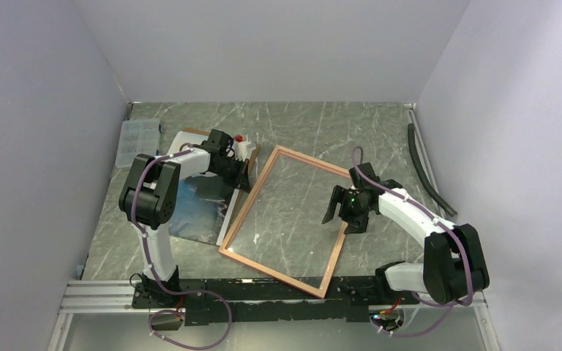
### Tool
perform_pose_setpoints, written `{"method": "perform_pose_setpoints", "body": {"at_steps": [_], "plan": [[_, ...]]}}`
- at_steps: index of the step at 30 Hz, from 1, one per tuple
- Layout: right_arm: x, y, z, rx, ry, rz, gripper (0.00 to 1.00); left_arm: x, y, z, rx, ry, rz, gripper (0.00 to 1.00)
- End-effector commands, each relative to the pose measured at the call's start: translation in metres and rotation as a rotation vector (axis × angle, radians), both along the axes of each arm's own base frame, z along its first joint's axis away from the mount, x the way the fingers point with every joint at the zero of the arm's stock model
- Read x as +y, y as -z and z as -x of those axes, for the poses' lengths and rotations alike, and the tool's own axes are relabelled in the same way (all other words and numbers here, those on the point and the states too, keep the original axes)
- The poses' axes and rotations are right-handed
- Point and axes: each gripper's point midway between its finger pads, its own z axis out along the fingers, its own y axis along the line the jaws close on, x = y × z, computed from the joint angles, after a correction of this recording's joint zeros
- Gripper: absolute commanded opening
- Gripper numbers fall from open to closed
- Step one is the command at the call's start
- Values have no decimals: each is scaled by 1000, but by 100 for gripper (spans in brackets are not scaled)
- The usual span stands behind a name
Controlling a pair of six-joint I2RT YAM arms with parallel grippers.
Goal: Put the photo into the frame
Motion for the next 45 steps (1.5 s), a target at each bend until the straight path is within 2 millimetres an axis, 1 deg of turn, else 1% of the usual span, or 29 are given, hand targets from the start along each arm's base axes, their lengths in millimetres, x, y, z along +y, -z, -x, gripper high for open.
{"method": "perform_pose_setpoints", "body": {"at_steps": [1, 5, 17, 25, 31, 35, 38, 45], "plan": [[2, 5, -5, -21, 11, -16, 81, -11, -24, 6, -21, 25, 65, 3], [4, 9, -6, -14, 10, -24, 80, -11, -22, 6, -16, 24, 65, 3], [17, 11, -17, -35, 34, -95, 79, -12, -12, 7, -1, 23, 62, 3], [27, 10, -26, -52, 49, -148, 78, -12, -7, 8, 7, 26, 60, 3], [39, 11, -30, -67, 57, -225, 77, -13, -5, 9, 11, 29, 62, 3], [42, 1, -41, -139, 40, -245, 75, -13, -5, 9, 12, 32, 62, 3], [40, -3, -48, -171, 42, -229, 75, -13, -4, 11, 16, 36, 61, 3], [45, -2, -60, -201, 48, -248, 73, -15, -3, 15, 20, 46, 62, 3]]}}
